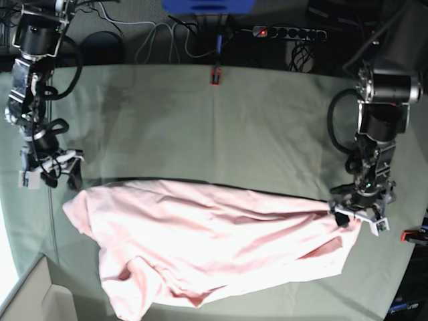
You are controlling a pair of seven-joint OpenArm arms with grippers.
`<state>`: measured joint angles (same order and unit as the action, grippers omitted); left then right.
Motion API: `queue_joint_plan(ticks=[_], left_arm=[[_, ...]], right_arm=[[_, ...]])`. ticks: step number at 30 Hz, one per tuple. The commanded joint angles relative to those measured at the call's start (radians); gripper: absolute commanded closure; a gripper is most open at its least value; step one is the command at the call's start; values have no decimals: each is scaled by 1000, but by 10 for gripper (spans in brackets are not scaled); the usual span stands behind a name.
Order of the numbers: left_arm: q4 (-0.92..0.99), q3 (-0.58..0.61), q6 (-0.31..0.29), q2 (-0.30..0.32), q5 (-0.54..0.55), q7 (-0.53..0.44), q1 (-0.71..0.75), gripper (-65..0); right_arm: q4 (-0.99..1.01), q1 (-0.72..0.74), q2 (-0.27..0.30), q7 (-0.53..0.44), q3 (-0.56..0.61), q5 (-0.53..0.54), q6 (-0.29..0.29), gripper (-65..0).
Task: Layout the t-shirt on the table in an organized manner, then fold the t-shirt properly
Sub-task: 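Move the left gripper to the shirt's corner and grasp it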
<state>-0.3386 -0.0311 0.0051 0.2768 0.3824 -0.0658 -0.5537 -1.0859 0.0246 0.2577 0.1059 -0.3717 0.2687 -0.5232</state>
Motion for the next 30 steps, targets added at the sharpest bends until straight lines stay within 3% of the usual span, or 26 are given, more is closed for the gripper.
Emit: queue_joint_plan(ticks=[1,12,15,18,20,26,30], left_arm=[[2,1,0,2,-1,-41,-47,-547],[34,6,-1,-20,-26,-41,-50,-537],[34,46,-1,-34,-79,-42,-49,-414],[34,58,-1,-46,-89,-42,-52,-191],[34,56,6,-47,-90,-42,-56,-4],[17,52,5,-69,-84,-41,-72,0],[-162,47,6,-73,-82,-9,-7,0]], right_arm=[[-3,13,15,-24,1,10,-7,-423],[0,7,-4,-24,41,10,-7,-423],[2,5,-4,-24,41,10,-7,-423],[3,5,-4,-24,41,10,-7,-423],[3,4,-4,-24,41,10,-7,-423],[3,4,-4,-24,43,10,-7,-423],[3,4,-4,-24,43,10,-7,-423]])
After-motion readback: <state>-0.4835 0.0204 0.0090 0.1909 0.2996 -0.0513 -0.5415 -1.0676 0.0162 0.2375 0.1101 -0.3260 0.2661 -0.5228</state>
